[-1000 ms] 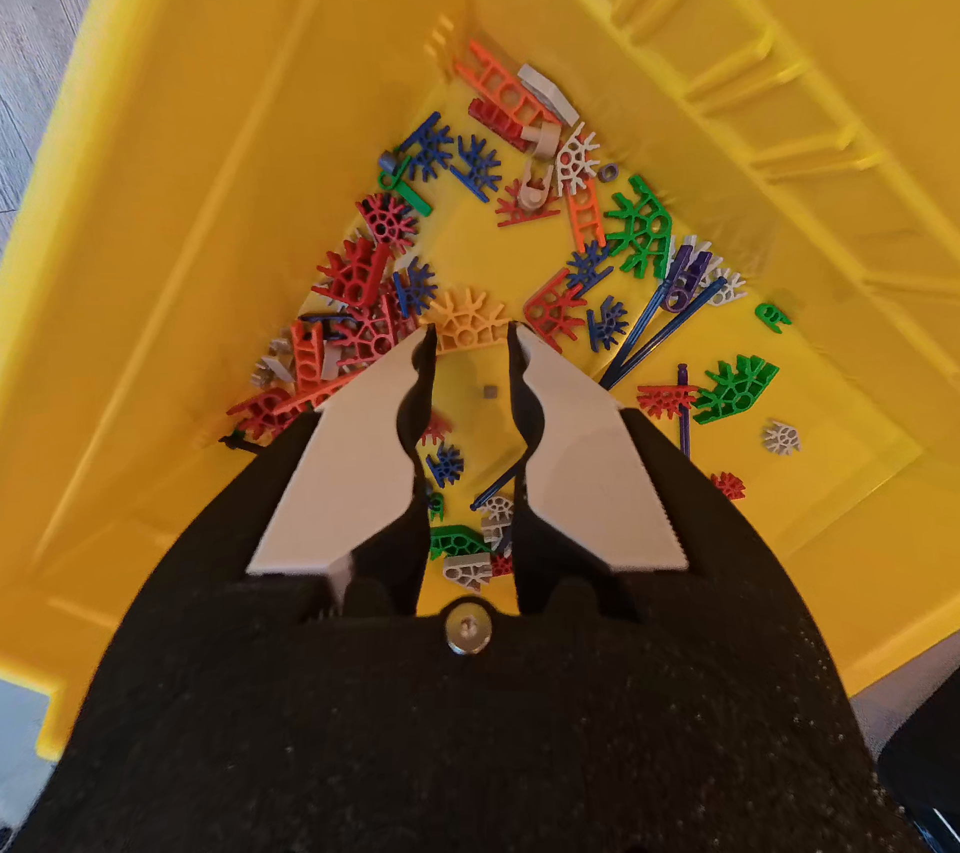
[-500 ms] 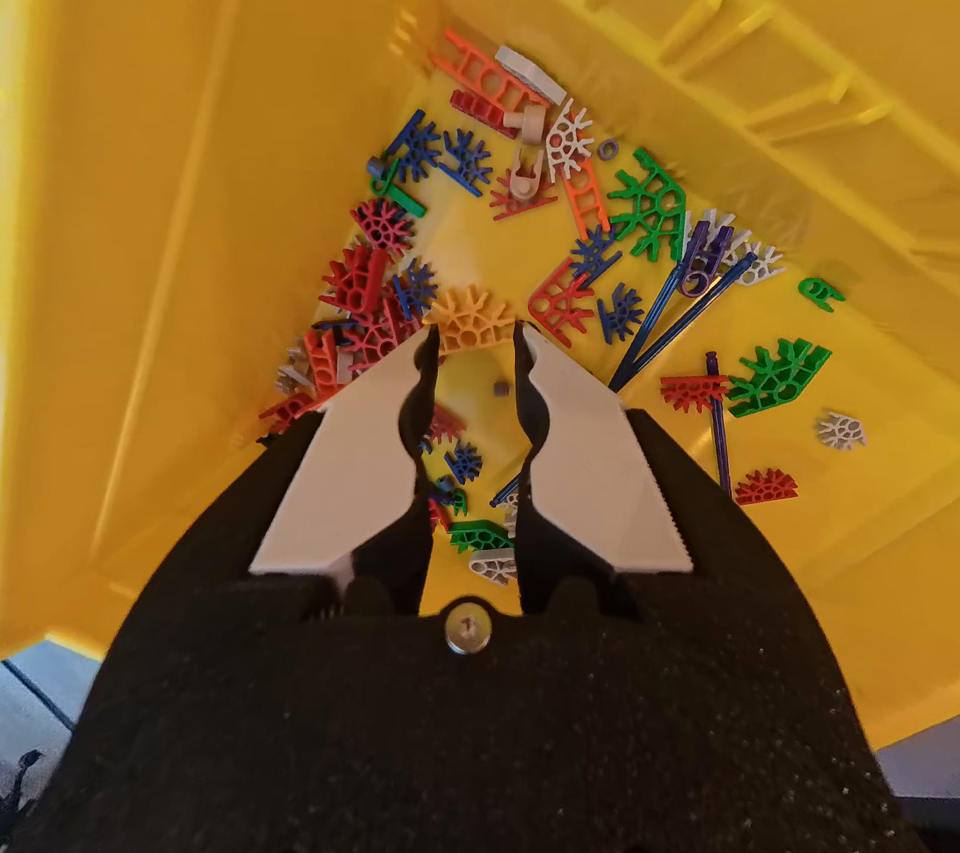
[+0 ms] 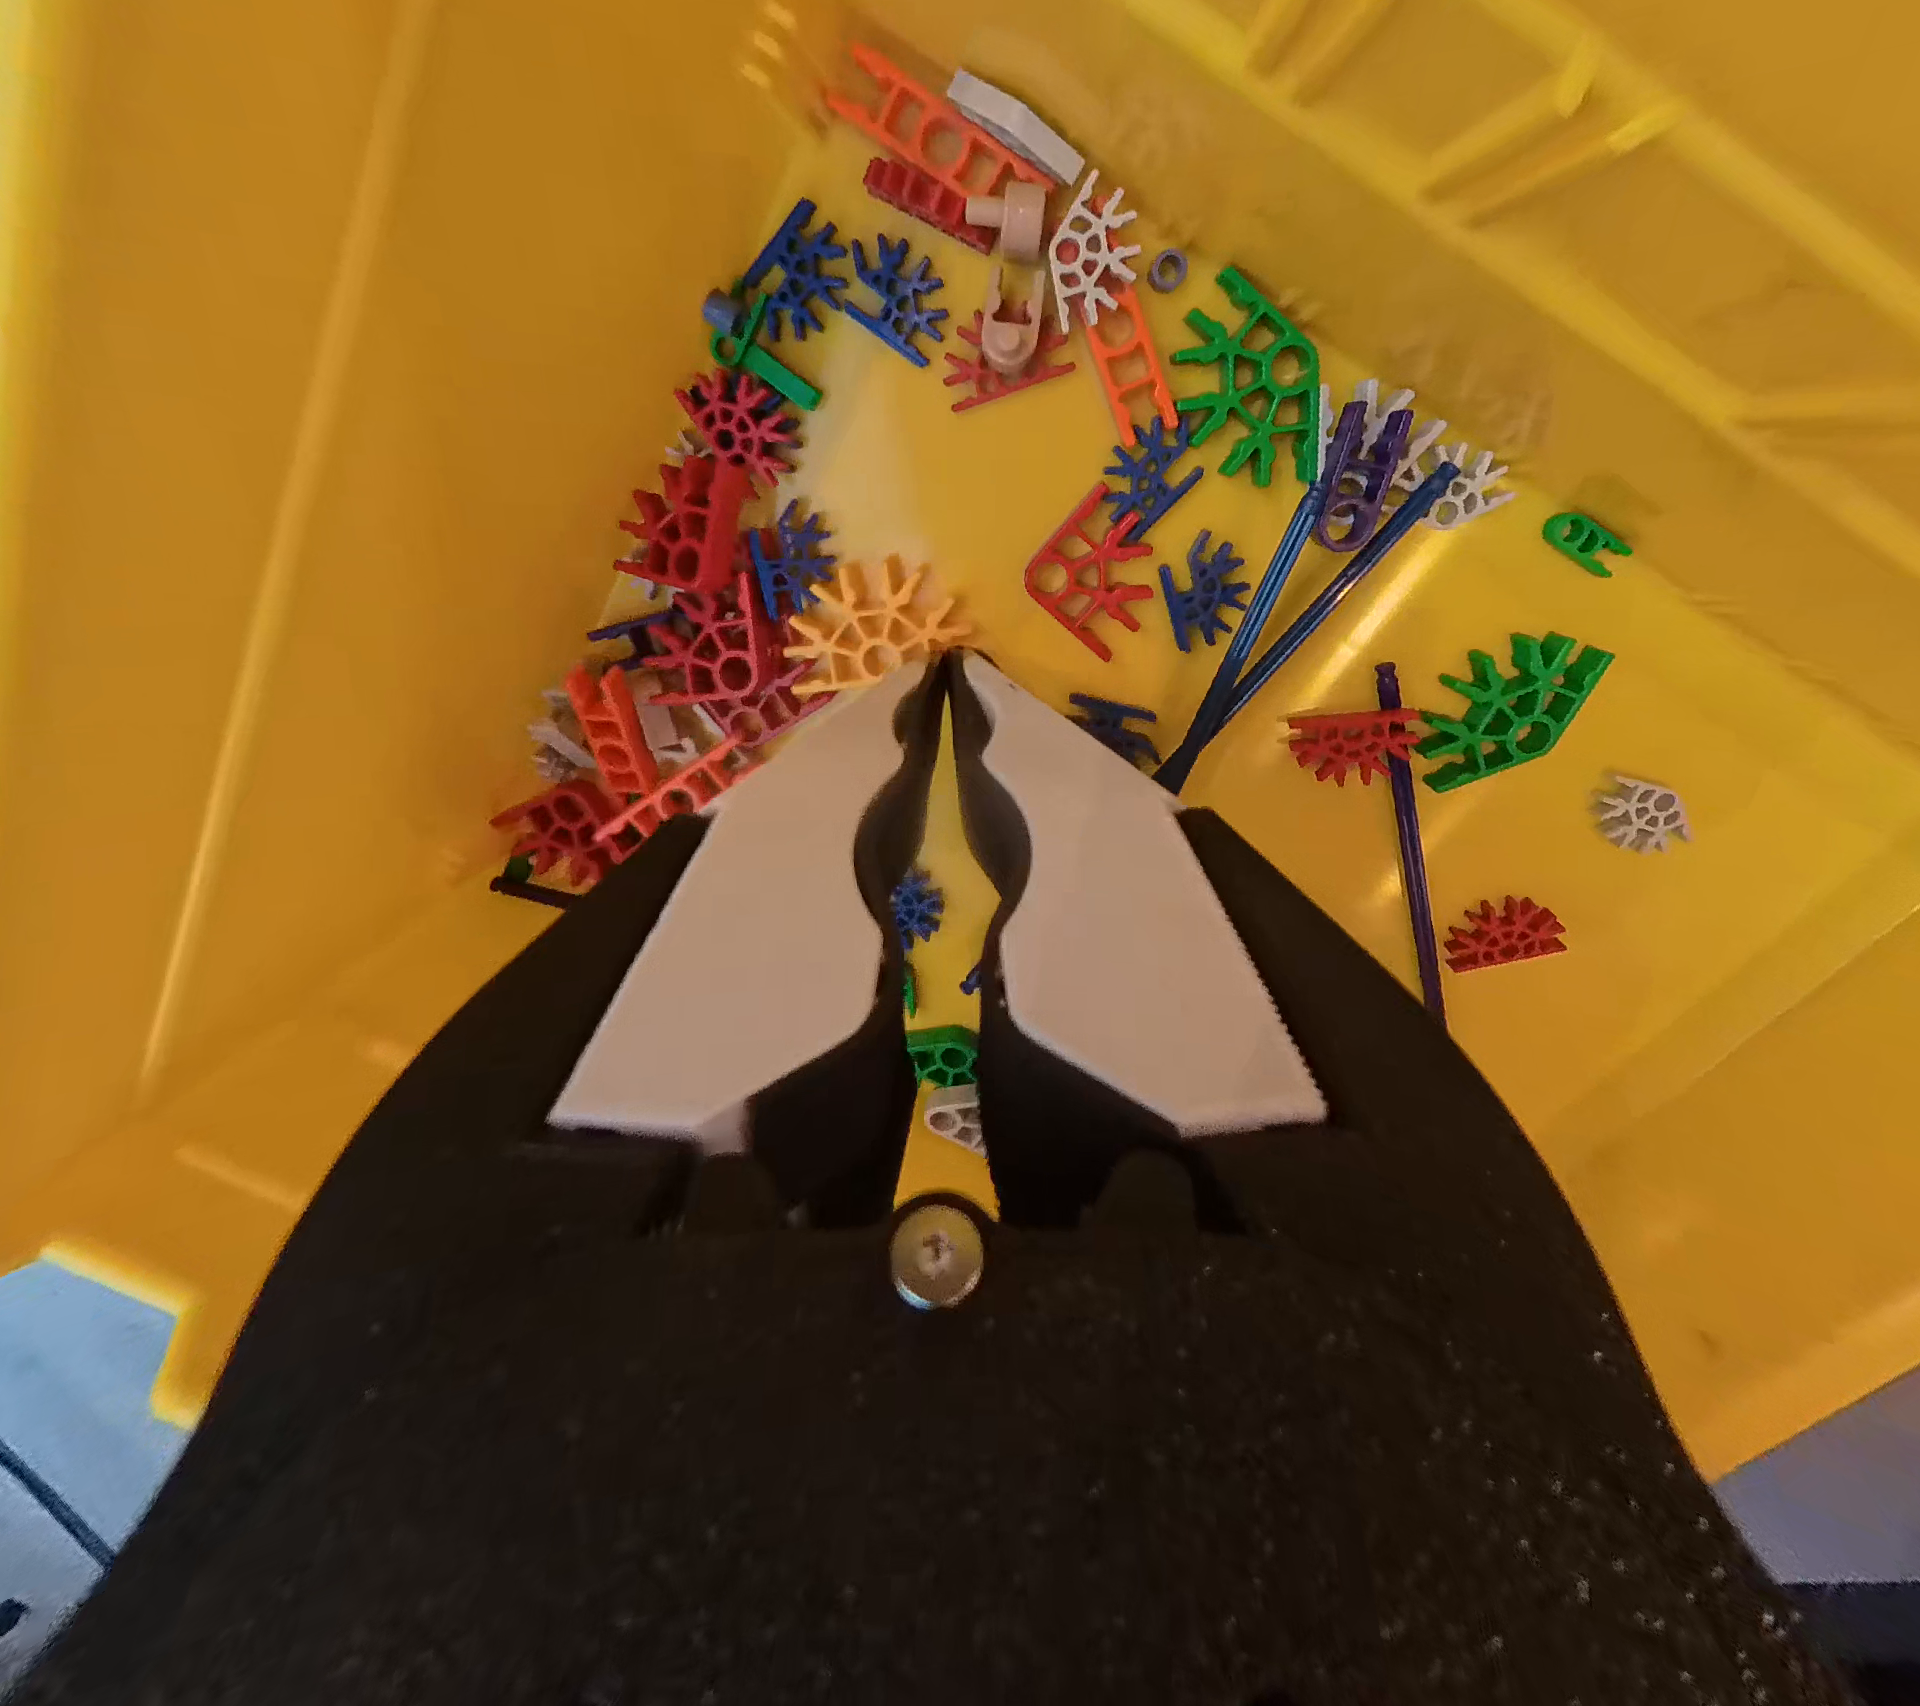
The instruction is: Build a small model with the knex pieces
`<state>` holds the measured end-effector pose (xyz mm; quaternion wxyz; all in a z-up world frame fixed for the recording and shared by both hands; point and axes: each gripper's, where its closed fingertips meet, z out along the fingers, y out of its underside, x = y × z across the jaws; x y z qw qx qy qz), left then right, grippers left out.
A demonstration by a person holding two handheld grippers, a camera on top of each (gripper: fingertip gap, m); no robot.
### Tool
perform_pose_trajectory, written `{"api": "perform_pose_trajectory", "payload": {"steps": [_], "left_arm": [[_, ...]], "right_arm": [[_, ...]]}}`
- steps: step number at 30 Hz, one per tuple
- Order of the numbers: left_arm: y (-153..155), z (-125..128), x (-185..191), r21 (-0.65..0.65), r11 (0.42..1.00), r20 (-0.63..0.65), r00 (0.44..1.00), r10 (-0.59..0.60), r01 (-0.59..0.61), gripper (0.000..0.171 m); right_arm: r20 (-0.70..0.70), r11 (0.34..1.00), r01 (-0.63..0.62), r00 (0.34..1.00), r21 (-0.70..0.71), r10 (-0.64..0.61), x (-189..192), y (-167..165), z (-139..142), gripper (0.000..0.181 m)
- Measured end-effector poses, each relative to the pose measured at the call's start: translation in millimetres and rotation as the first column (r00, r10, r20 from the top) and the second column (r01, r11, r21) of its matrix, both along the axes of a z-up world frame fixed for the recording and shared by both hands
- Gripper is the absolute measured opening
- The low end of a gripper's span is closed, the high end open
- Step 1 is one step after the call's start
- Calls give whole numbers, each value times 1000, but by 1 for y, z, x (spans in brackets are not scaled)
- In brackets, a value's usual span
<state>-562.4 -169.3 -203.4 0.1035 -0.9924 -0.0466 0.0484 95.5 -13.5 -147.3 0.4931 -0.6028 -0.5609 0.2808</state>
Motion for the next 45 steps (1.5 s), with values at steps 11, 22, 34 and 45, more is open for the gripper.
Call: {"api": "perform_pose_trajectory", "payload": {"steps": [11, 22, 34, 45], "left_arm": [[0, 13, -11, 63, 997, -32, 998, 45, -43, 18], [4, -5, -12, -7, 999, -32, 999, 43, -44, 37], [-3, -7, -1, -43, 999, 27, 999, 32, -31, 0], [-10, 24, -3, -3, 1000, -26, 999, 28, -28, 0]], "right_arm": [[4, 1000, -8, 1000, -5, 8, 0, -1, -2, 29], [18, 1000, -5, 1000, -14, 5, -2, 0, -6, 29], [-9, 1000, 13, 1000, -10, -13, 3, 4, 0, 29], [-15, 1000, 7, 1000, 9, -7, 6, 3, 5, 29]]}}
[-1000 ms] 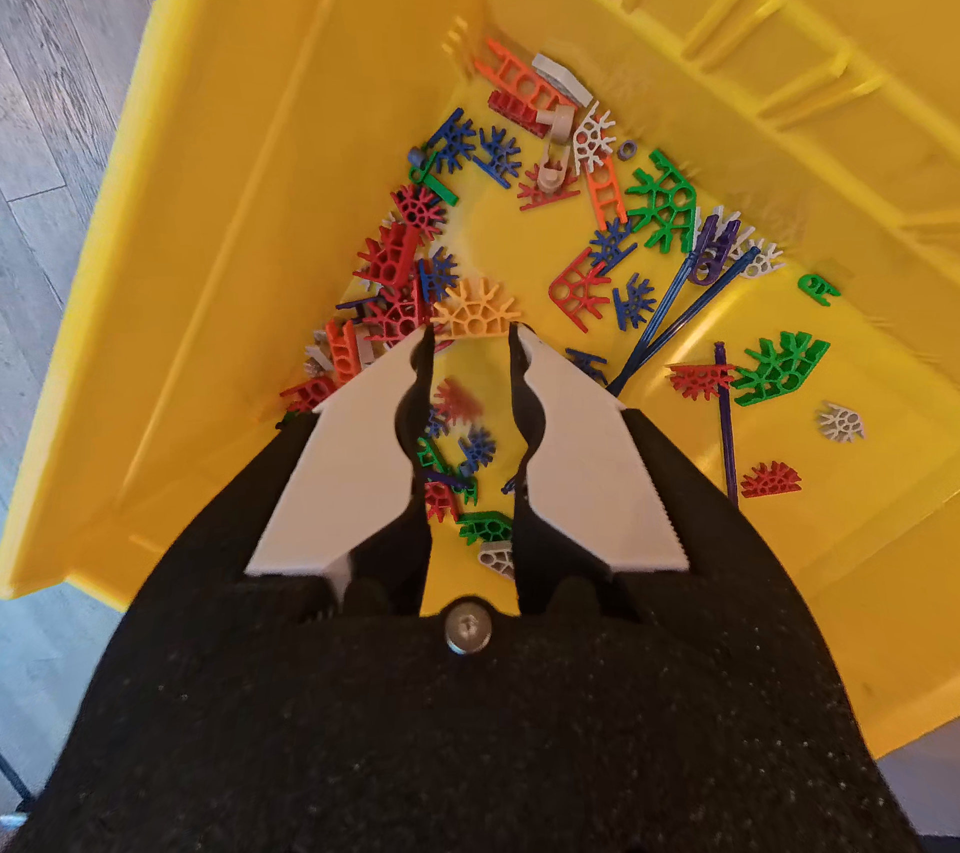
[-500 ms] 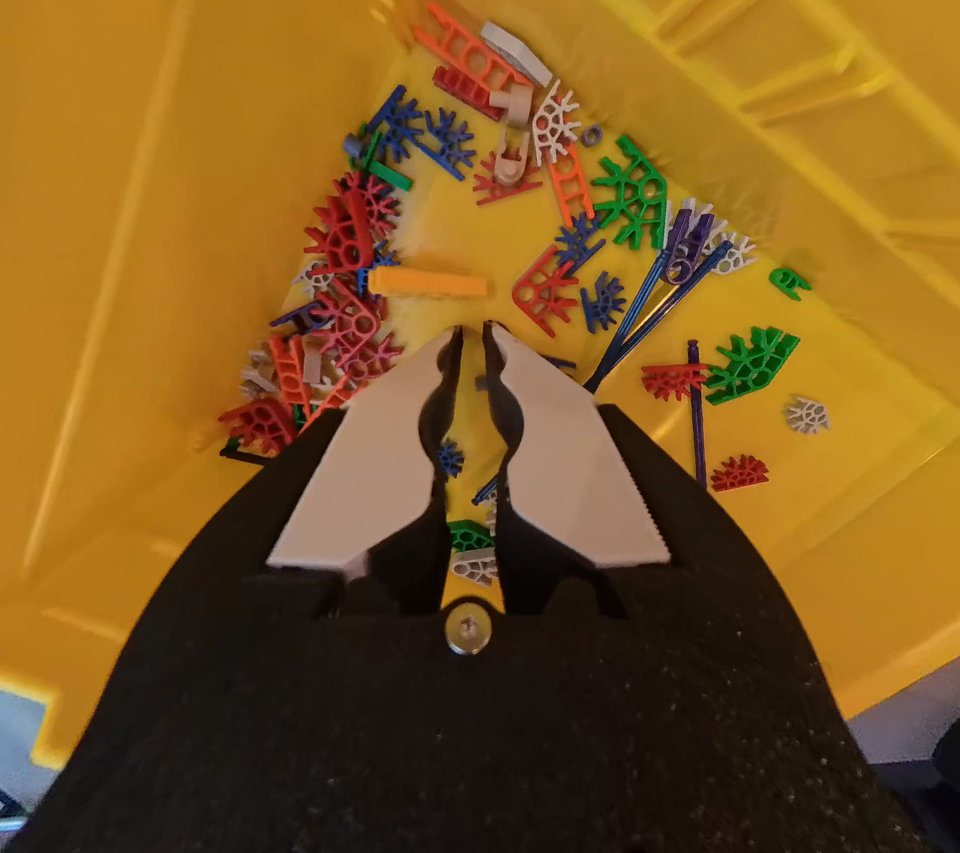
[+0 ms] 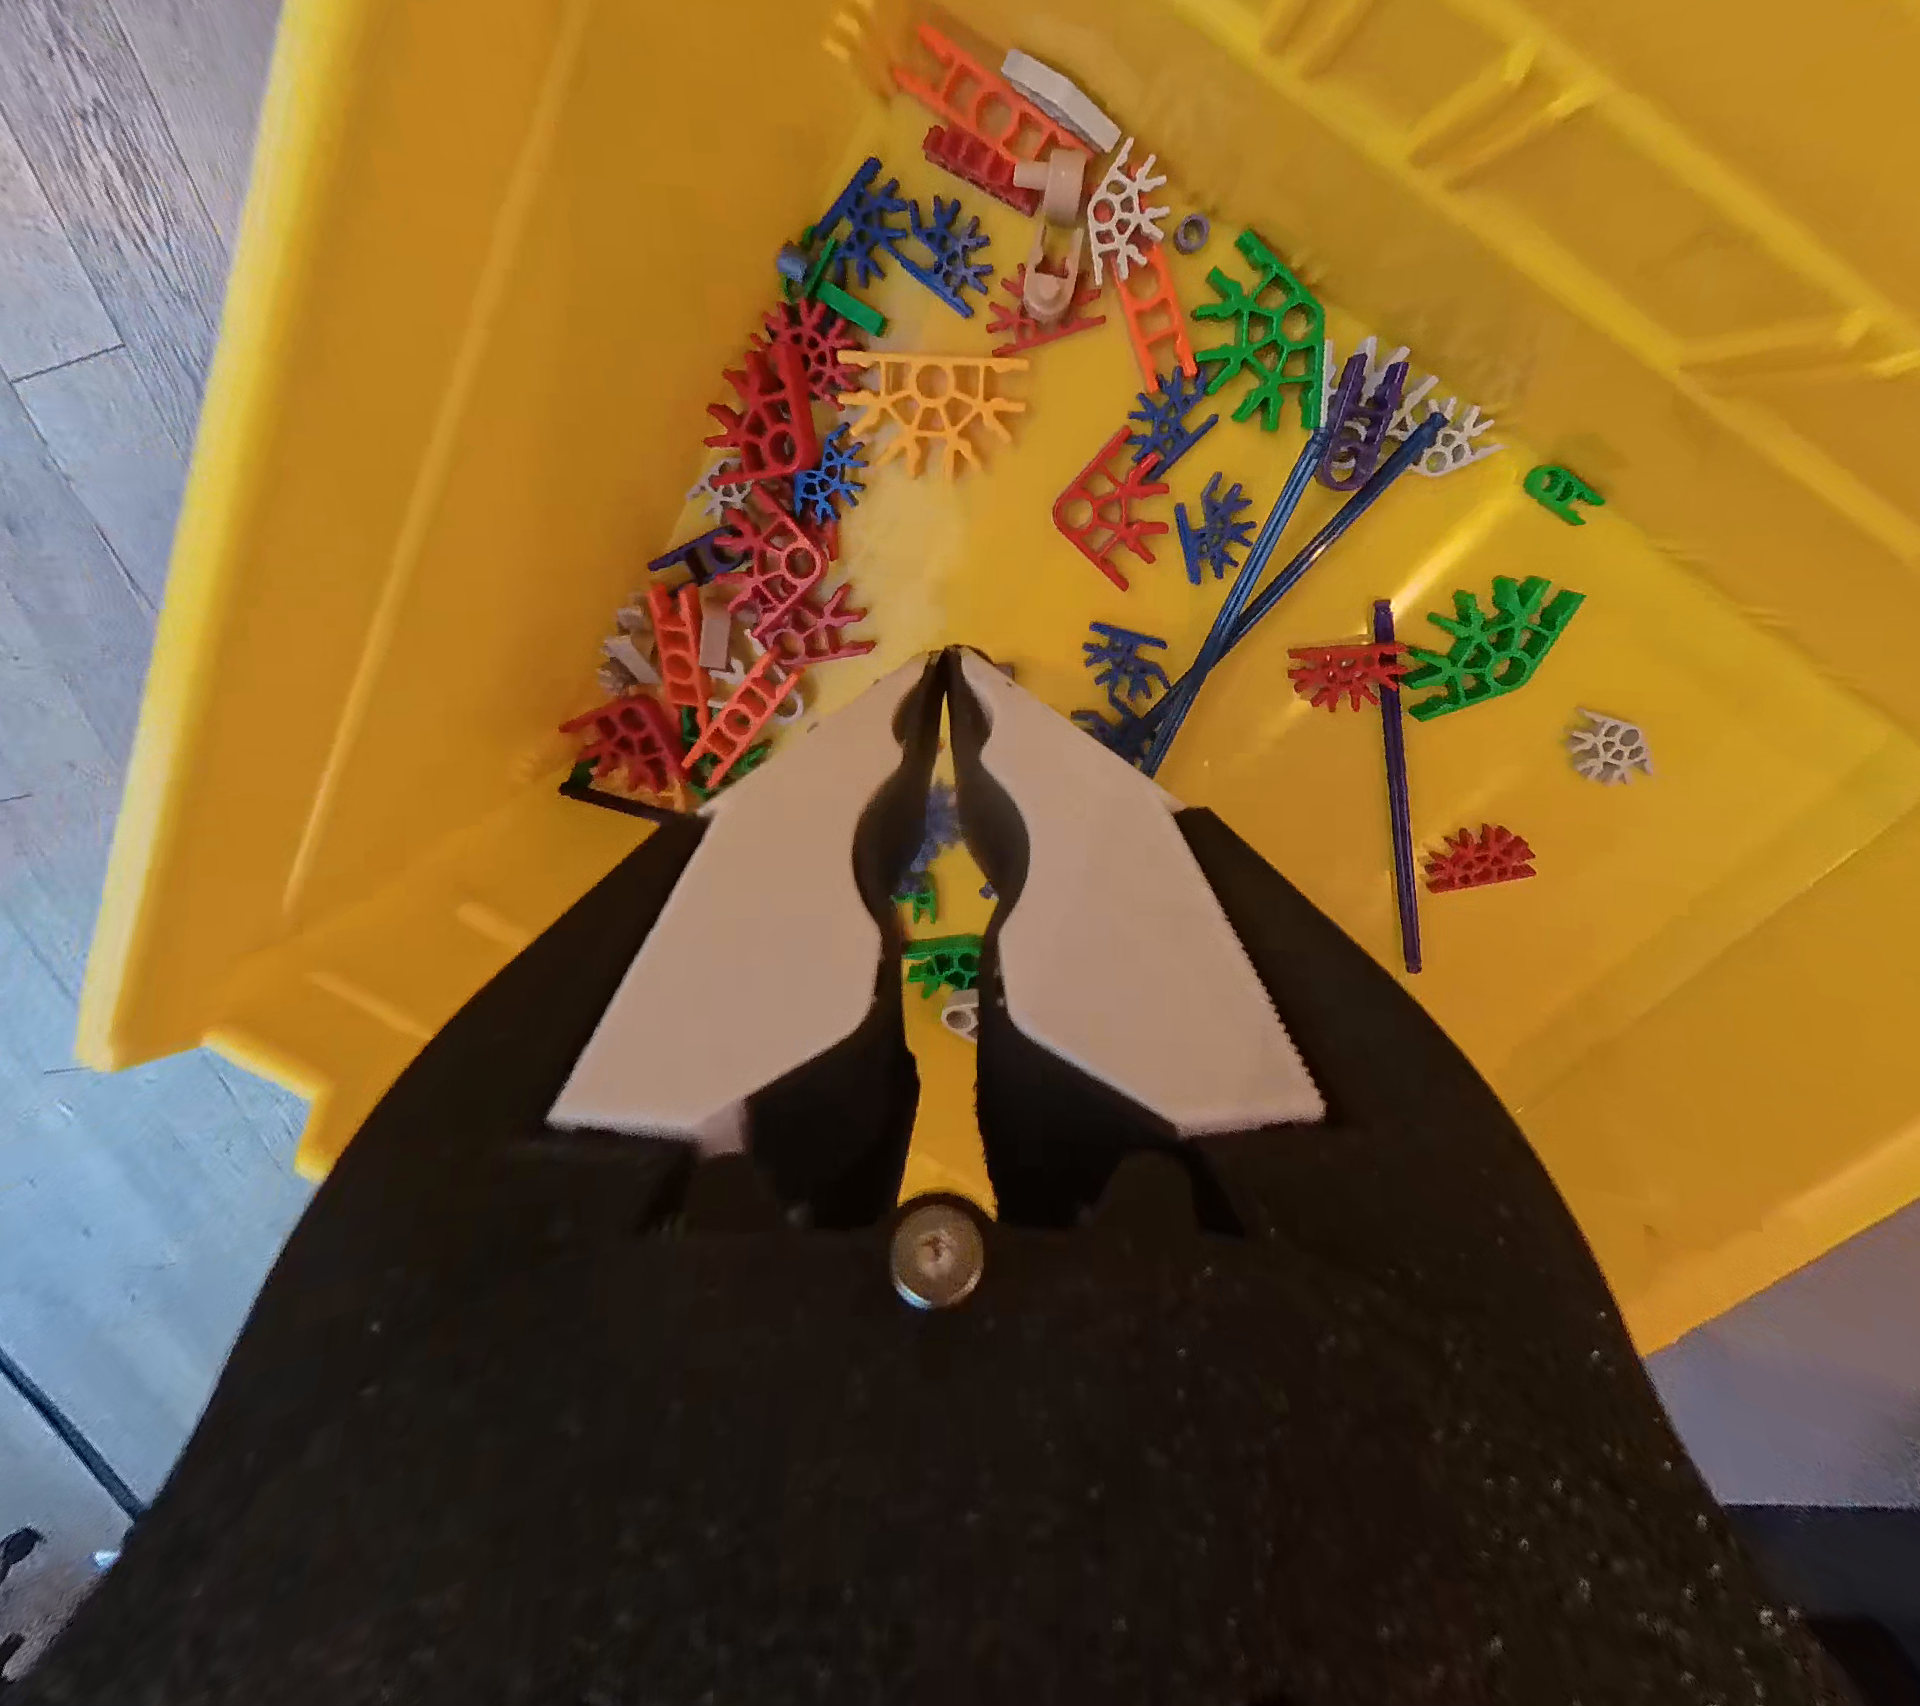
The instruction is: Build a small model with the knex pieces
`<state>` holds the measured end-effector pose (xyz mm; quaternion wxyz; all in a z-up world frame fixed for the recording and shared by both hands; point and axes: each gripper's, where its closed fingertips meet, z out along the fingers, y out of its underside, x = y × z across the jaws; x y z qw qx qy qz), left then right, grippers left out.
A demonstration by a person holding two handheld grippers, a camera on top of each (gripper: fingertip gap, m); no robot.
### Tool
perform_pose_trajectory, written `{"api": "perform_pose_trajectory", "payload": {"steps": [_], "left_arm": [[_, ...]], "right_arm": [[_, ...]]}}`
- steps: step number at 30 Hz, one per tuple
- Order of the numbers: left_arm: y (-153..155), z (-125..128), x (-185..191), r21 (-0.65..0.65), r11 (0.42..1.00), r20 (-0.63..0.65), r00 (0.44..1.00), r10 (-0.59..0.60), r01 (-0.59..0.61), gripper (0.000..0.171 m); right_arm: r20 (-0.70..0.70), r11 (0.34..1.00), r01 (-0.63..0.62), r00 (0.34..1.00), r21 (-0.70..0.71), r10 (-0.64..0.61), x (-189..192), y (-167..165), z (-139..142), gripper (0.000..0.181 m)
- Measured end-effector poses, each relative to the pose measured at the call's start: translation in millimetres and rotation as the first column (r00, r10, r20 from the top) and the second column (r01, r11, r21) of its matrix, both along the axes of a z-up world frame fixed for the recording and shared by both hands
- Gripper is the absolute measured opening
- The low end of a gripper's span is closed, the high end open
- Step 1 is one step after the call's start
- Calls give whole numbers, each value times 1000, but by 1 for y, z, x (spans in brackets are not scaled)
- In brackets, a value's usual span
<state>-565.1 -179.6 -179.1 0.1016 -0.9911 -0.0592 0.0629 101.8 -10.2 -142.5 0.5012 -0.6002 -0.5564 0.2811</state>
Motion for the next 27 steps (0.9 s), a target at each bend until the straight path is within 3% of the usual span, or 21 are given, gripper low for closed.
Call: {"api": "perform_pose_trajectory", "payload": {"steps": [7, 19, 23, 27], "left_arm": [[0, 20, 11, 62, 998, 5, 1000, -21, 21, 0], [20, 42, 41, 216, 976, 155, 987, -51, 17, 0], [20, 33, 25, 193, 981, 76, 997, -4, -11, 0], [28, 7, 12, 185, 978, 66, 994, 86, -97, 24]], "right_arm": [[1, 1000, -13, 1000, 11, 13, -1, -4, 2, 29], [5, 1000, -16, 1000, 13, 16, -2, -6, 2, 29], [8, 1000, -19, 1000, 10, 19, -3, -6, 0, 29], [19, 1000, -21, 1000, 6, 21, -4, -7, -3, 29]]}}
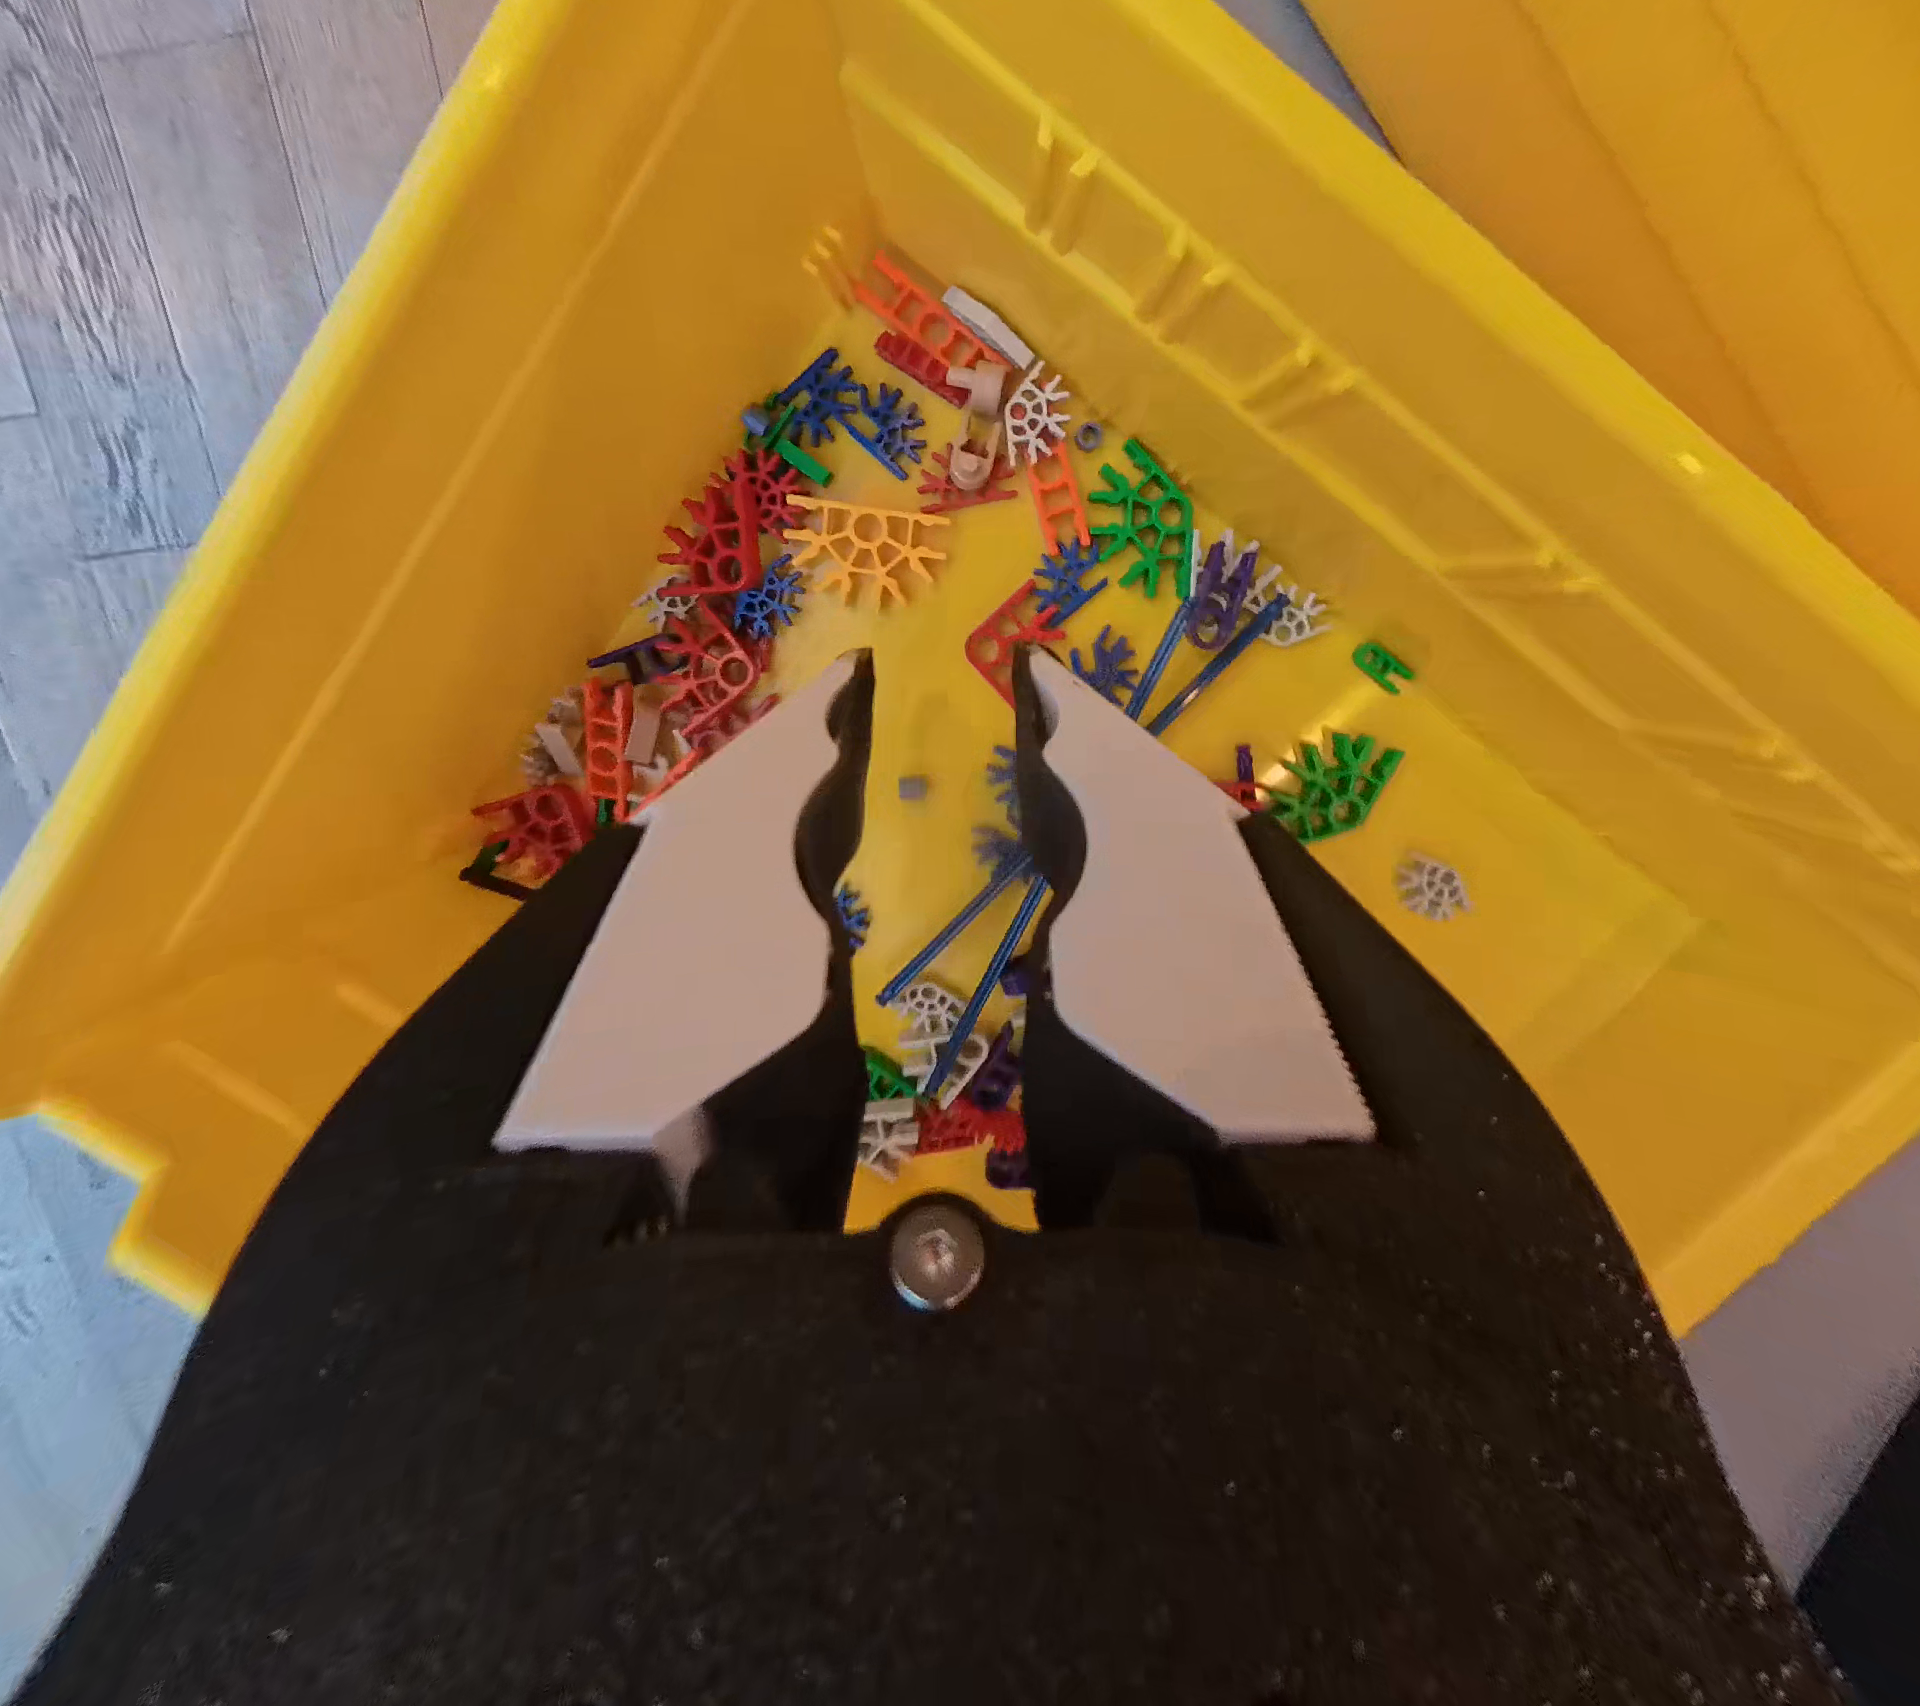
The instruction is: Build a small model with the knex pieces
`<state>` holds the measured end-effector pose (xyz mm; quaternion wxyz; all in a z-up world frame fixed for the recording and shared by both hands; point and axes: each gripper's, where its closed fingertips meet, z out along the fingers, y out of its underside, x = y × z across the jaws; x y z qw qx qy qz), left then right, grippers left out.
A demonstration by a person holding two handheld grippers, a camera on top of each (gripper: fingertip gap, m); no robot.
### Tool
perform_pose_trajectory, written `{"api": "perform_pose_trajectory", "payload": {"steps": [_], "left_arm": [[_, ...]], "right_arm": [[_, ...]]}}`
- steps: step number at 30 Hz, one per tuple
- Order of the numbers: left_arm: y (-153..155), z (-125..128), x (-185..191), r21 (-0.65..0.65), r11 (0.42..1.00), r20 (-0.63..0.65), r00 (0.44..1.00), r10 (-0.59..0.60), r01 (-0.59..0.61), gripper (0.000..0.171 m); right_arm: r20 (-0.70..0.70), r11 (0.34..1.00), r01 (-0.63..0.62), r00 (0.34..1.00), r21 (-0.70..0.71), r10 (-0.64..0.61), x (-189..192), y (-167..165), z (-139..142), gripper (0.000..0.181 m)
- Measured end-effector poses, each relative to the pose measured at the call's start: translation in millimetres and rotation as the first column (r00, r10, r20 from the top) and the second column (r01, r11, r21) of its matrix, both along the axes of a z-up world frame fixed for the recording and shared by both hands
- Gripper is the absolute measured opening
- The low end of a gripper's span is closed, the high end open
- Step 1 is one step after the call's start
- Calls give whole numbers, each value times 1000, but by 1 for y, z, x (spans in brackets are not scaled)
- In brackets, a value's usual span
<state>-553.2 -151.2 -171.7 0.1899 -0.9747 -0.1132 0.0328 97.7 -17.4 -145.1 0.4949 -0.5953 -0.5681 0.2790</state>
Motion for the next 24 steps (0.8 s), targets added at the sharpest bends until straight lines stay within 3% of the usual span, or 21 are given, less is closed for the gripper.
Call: {"api": "perform_pose_trajectory", "payload": {"steps": [4, 6, 19, 22, 24], "left_arm": [[11, -26, -14, 16, 993, 21, 993, 113, -113, 39], [13, -34, -23, 12, 989, -6, 989, 149, -149, 38], [10, -33, -18, -51, 997, -29, 998, 64, -66, 31], [10, -19, -19, 5, 998, -36, 997, 67, -66, 0], [4, -13, -19, 0, 998, -41, 997, 62, -62, 0]], "right_arm": [[4, 1000, 12, 1000, -2, -12, 0, 1, -1, 29], [5, 1000, 19, 1000, -8, -19, 1, 2, -3, 29], [7, 1000, 19, 1000, -16, -19, 3, 4, -5, 29], [3, 1000, 15, 1000, -16, -15, 3, 4, -4, 29], [4, 1000, 9, 1000, -13, -8, 3, 3, -4, 29]]}}
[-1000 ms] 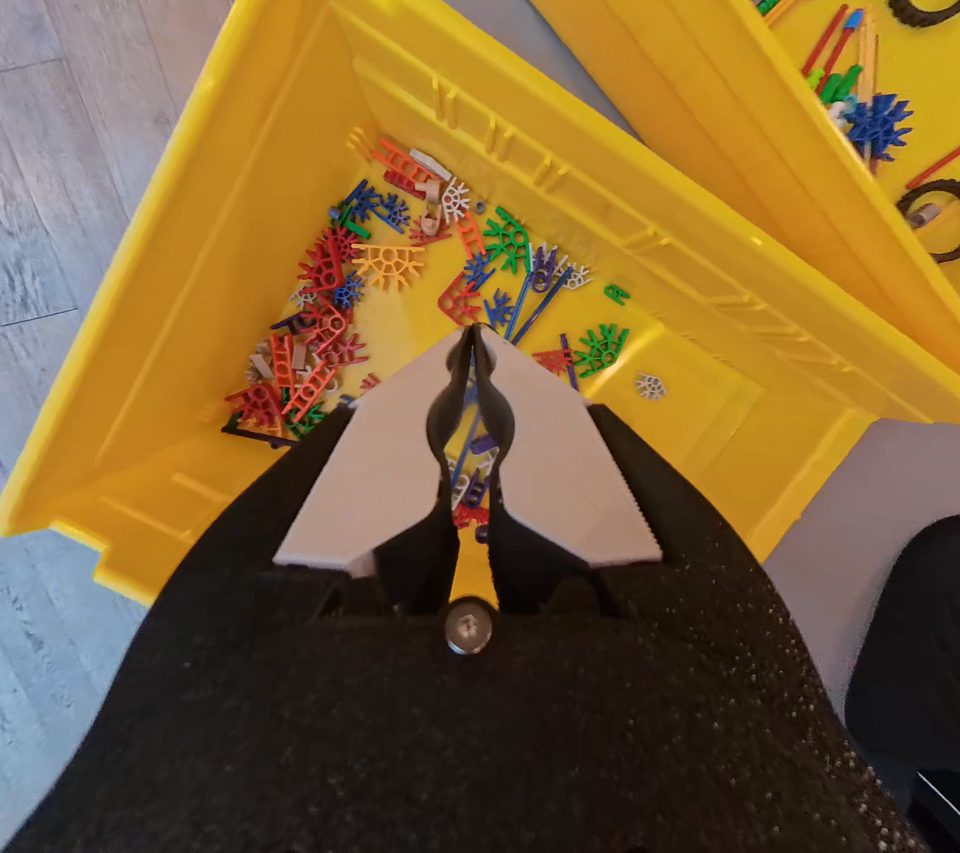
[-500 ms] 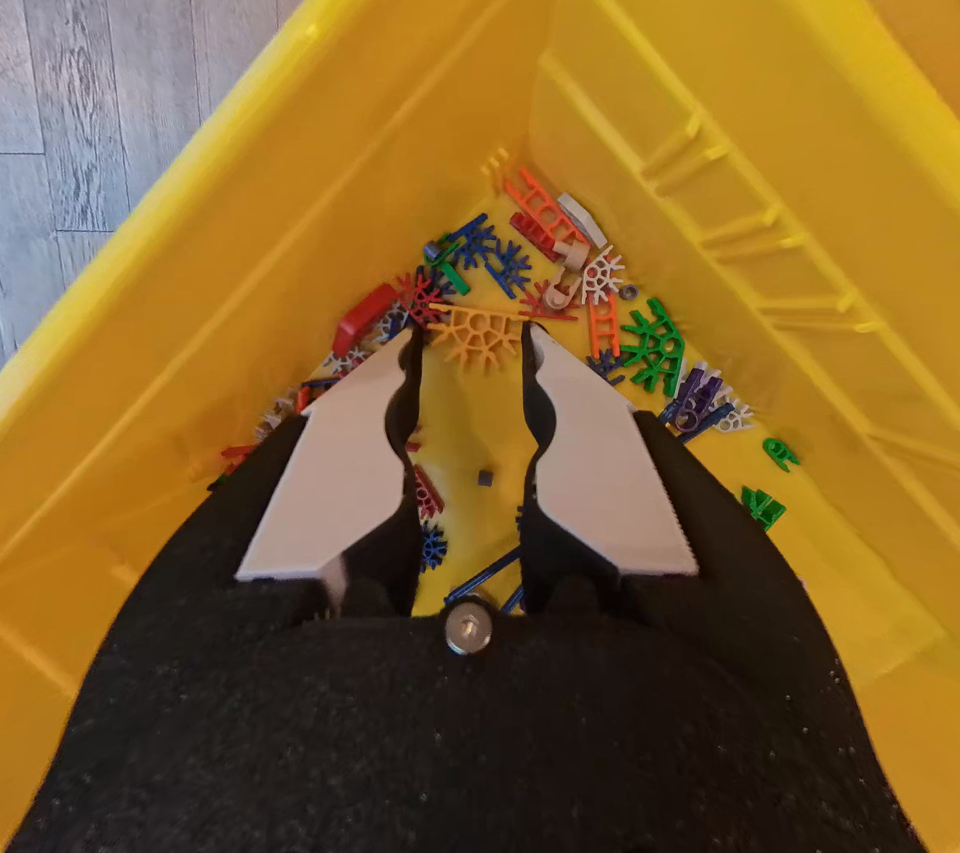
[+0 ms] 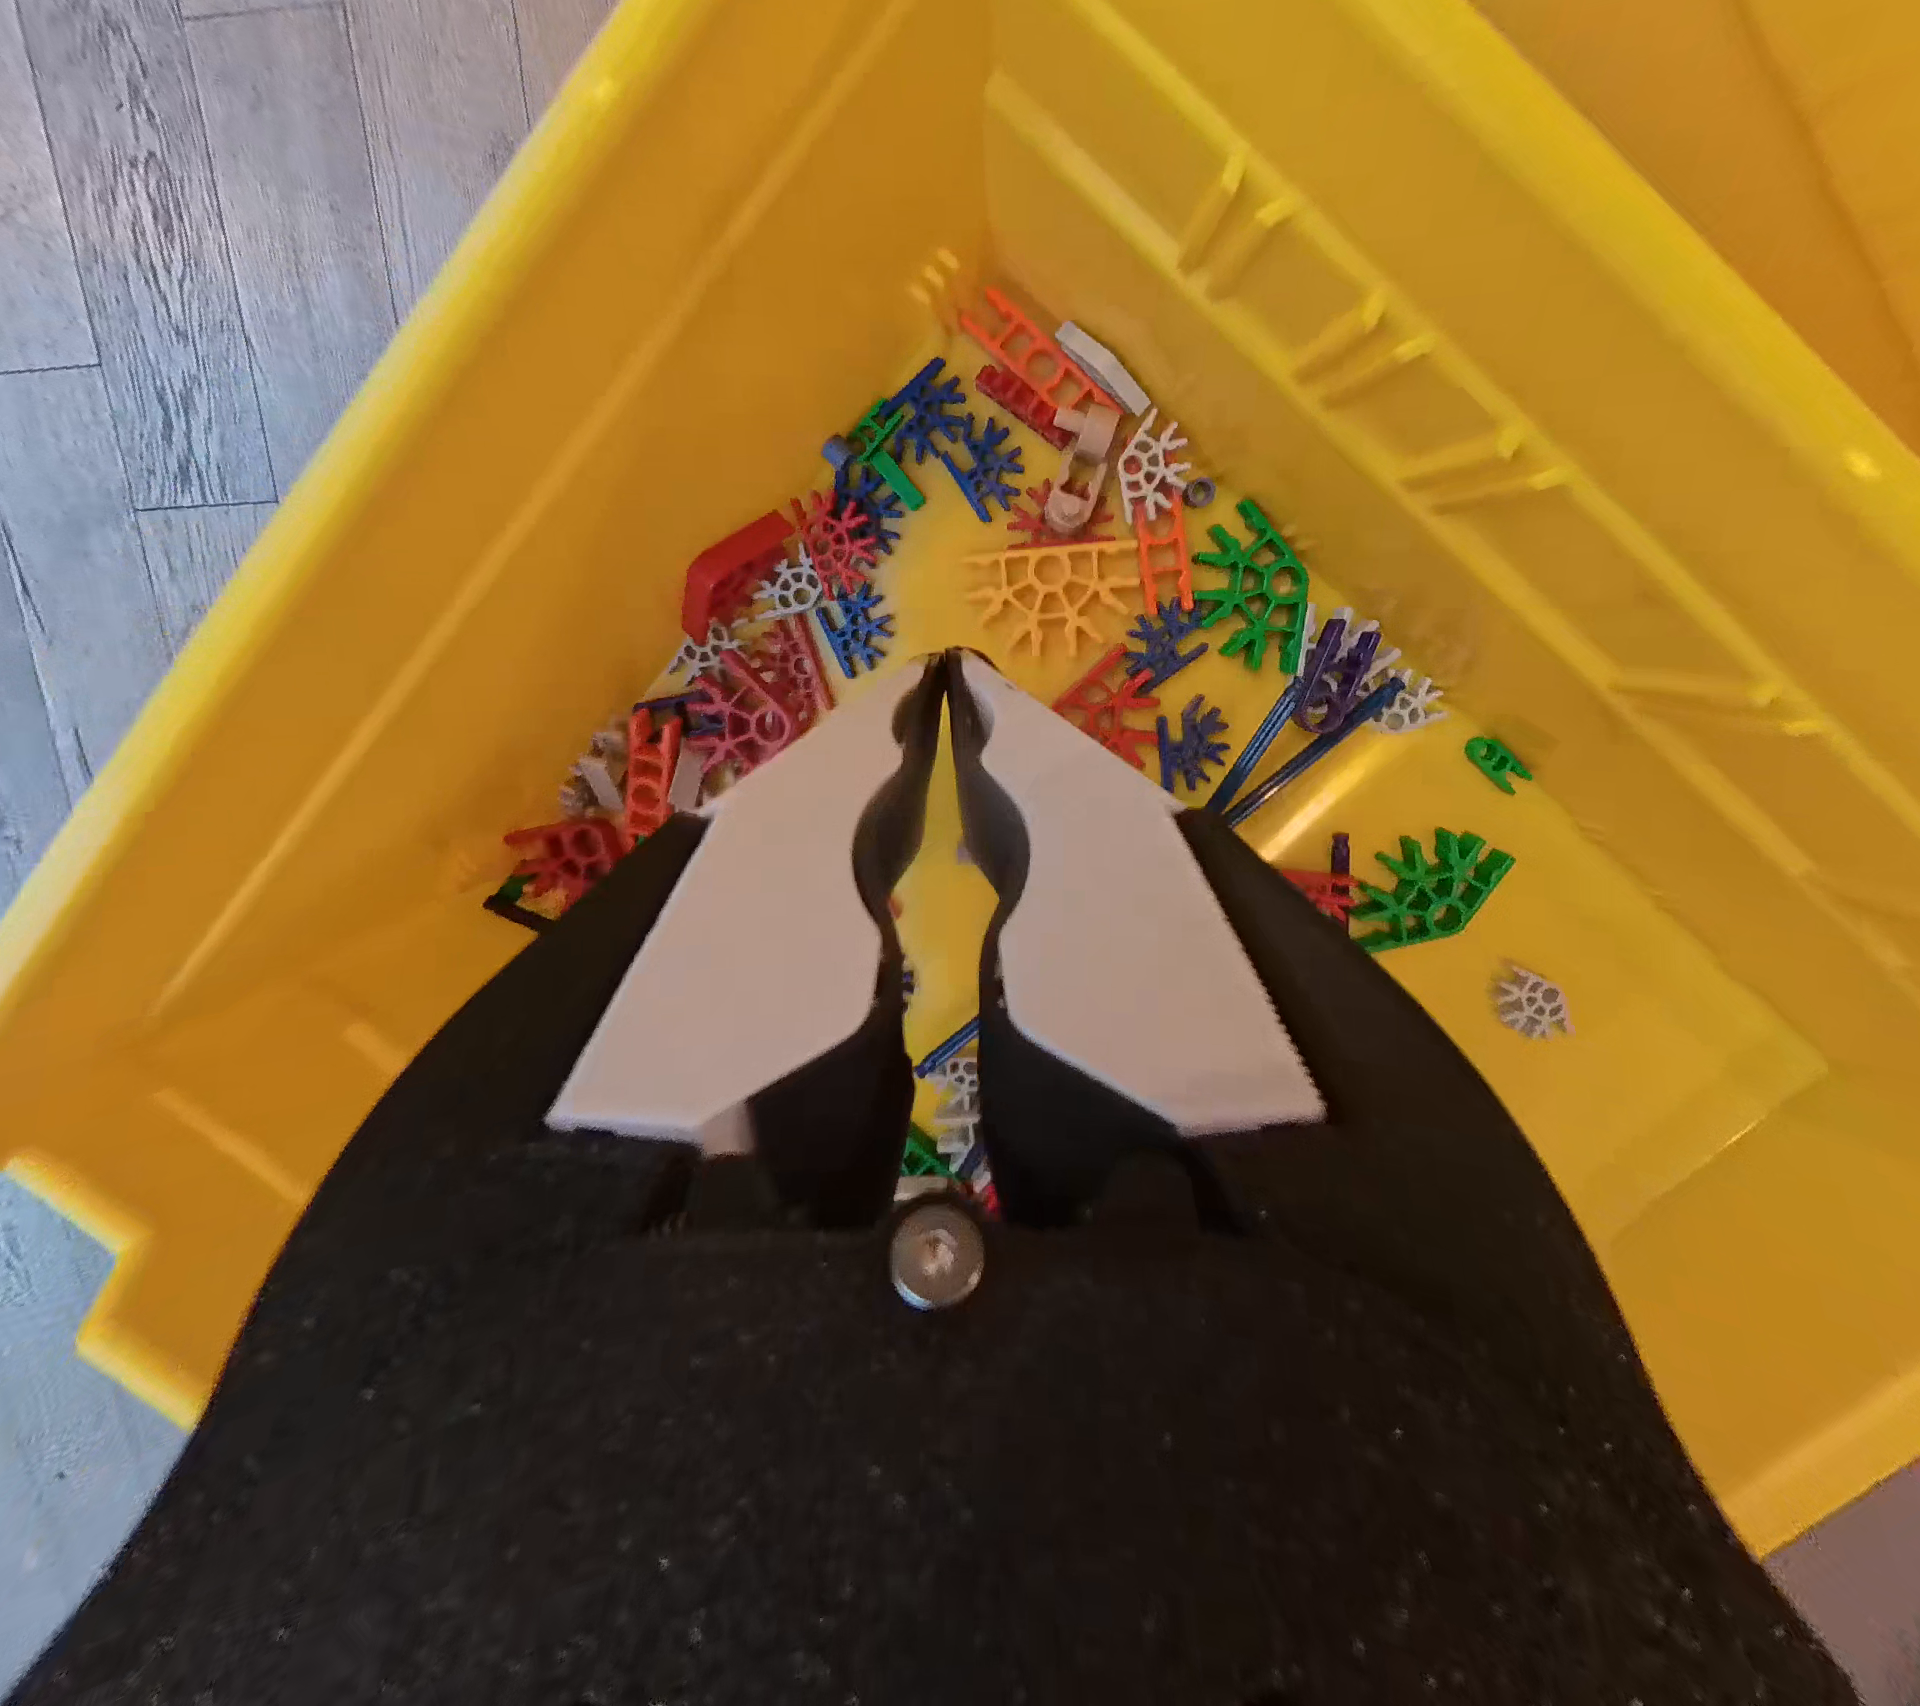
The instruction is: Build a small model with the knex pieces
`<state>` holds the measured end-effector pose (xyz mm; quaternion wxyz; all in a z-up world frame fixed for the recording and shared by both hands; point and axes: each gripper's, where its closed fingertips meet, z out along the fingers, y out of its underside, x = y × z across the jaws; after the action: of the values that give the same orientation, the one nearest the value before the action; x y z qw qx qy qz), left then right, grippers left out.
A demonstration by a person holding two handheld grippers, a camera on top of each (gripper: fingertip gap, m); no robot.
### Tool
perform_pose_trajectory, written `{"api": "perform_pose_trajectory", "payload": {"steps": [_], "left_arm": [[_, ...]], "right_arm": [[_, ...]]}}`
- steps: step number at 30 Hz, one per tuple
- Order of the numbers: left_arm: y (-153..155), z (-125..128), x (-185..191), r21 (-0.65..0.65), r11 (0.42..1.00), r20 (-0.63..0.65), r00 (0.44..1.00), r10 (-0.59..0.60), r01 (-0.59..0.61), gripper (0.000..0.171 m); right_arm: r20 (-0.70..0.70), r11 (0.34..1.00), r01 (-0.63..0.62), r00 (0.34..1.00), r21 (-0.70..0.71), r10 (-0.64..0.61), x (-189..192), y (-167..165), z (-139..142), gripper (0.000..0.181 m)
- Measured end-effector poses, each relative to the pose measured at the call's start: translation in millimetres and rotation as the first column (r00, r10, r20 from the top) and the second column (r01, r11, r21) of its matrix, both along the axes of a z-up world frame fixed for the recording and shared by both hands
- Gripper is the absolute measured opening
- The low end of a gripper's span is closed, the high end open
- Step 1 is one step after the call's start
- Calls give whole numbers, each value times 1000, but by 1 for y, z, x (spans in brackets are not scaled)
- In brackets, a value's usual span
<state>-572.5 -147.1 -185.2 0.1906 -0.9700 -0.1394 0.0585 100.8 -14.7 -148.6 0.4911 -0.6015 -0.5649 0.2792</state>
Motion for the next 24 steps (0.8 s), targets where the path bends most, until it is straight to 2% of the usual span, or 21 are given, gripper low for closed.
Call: {"api": "perform_pose_trajectory", "payload": {"steps": [2, 4, 7, 10, 13, 15, 18, 24], "left_arm": [[-4, 2, 0, 1, 1000, -6, 1000, -2, 2, 0], [1, 4, 3, 56, 998, 26, 999, 24, -26, 0], [7, -11, 10, 69, 996, 93, 995, 45, -52, 28], [18, -22, 11, 67, 998, 55, 998, 10, -14, 40], [28, -23, 15, 71, 997, 63, 998, -15, 10, 30], [29, -24, 22, 60, 998, 104, 994, -33, 27, 14], [25, -24, 33, 43, 998, 192, 980, -51, 43, 13], [8, -17, 31, -16, 997, 151, 985, -77, 81, 8]], "right_arm": [[0, 1000, -8, 1000, 6, 8, -1, -2, 1, 29], [-3, 1000, -13, 1000, 10, 13, -1, -3, 2, 29], [-3, 1000, -10, 1000, 12, 10, -1, -3, 3, 29], [-3, 1000, -1, 1000, 8, 1, -1, -2, 2, 29], [3, 1000, 7, 1000, 1, -7, 0, -1, 0, 29], [8, 1000, 6, 1000, -3, -6, 0, 0, -2, 29], [12, 1000, 3, 1000, -2, -3, 0, -1, -3, 29], [4, 1000, -2, 1000, -4, 2, 0, -1, -2, 29]]}}
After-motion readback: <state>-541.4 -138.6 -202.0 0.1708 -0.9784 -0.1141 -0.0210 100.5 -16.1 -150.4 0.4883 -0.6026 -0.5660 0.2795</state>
